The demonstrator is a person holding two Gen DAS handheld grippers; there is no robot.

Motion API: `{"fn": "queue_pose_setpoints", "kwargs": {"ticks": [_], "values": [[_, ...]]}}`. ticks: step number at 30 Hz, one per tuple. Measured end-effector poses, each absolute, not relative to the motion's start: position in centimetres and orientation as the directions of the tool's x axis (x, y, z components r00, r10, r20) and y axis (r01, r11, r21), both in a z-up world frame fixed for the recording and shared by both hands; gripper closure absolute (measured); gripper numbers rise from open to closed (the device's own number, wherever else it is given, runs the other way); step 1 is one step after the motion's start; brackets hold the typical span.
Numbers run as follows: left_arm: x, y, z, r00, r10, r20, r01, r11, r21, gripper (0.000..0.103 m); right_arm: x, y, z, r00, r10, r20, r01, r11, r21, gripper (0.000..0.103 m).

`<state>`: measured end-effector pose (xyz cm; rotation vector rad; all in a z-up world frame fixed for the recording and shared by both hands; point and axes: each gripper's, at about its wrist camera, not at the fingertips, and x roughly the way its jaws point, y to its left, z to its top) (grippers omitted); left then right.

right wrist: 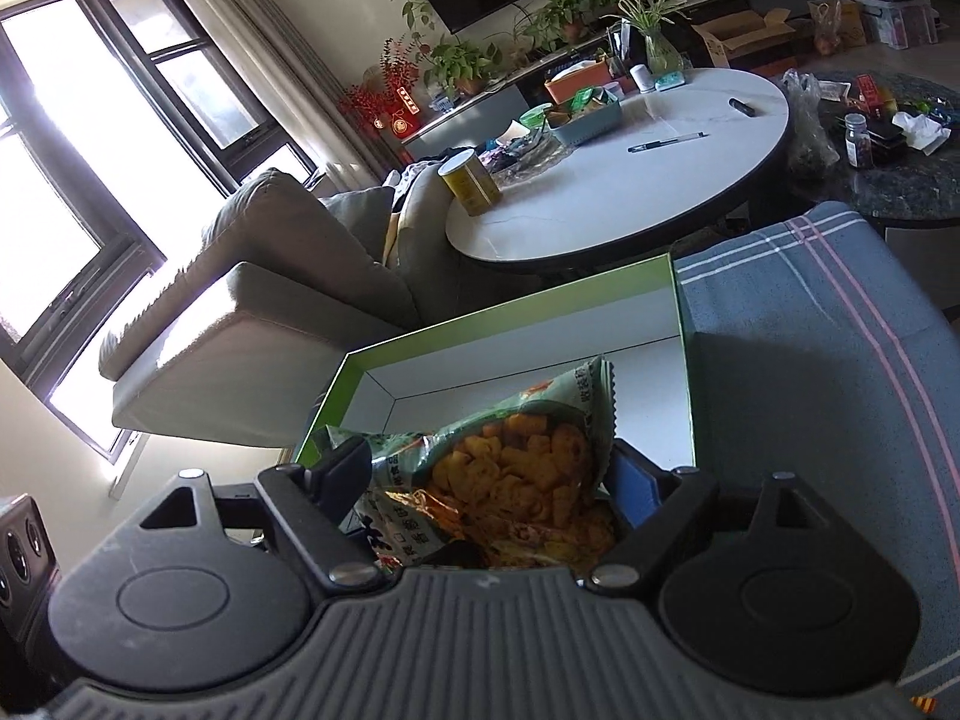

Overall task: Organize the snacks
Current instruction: 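Carry the green puff bag with the left tool into the green box and release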

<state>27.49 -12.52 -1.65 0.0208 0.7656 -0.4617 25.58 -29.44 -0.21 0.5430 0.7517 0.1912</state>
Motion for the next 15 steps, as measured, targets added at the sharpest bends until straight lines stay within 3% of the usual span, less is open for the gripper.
{"fn": "queue_pose_setpoints", "kwargs": {"ticks": [5,15], "values": [[28.0,-13.1,-3.6,0.564,-0.4,-0.723,0.419,0.893,-0.167,0.06,26.1,-29.7,-1.9,0.679,0.341,-0.65,0.073,0.85,0.522,0.023],[27.6,-12.8,-3.4,0.566,-0.406,-0.718,0.415,0.892,-0.178,0.055,25.3,-28.3,-1.6,0.675,0.268,-0.687,0.076,0.902,0.426,0.022]]}}
